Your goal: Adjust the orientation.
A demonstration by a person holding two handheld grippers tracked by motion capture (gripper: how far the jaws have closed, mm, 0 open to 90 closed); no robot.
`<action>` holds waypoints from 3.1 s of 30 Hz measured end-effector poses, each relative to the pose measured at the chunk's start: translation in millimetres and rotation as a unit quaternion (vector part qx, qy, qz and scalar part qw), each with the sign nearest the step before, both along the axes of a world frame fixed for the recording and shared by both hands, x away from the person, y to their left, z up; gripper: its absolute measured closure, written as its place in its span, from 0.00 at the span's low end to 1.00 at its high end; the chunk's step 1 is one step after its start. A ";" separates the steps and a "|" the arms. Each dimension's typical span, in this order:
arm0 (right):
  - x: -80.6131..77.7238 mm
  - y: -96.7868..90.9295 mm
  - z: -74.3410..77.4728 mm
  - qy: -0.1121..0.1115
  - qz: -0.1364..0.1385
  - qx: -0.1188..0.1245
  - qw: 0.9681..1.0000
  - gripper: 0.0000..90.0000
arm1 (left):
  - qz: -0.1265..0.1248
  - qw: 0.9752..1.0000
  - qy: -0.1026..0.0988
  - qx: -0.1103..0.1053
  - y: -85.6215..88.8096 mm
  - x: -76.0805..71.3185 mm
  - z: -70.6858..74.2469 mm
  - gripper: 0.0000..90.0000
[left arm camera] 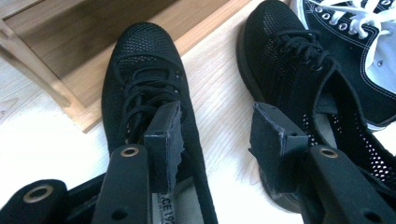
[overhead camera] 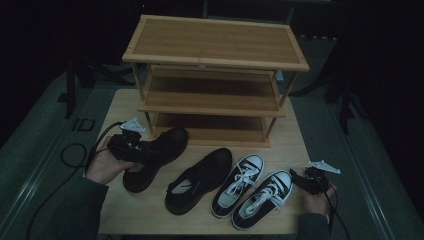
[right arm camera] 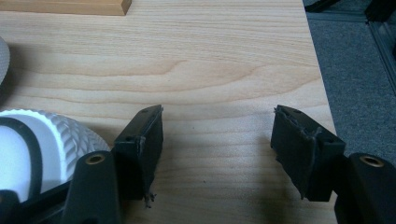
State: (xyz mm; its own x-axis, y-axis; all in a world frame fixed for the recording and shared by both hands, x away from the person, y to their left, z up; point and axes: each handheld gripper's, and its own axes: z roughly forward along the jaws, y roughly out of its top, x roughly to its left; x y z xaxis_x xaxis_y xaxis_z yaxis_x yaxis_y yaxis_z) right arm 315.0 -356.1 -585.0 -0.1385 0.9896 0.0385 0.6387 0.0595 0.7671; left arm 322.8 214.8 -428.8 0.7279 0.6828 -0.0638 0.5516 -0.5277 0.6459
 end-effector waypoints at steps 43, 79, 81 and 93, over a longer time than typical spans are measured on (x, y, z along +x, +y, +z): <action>0.0 -0.1 0.0 0.000 0.000 0.000 1.000 0.37 | -0.088 0.995 0.026 0.029 -86.3 -6.2 -26.5 0.61; -0.9 -0.3 0.0 0.000 0.002 0.004 1.000 0.36 | 0.002 0.999 0.029 0.026 -70.9 -5.1 -46.9 0.95; -1.2 -0.2 0.0 0.000 0.002 0.005 1.000 0.37 | 0.005 0.999 0.029 0.026 -68.3 -5.0 -46.9 0.95; -1.3 -0.3 0.0 0.000 0.002 0.006 1.000 0.36 | 0.022 0.999 0.037 0.024 -44.7 -8.7 -46.1 0.95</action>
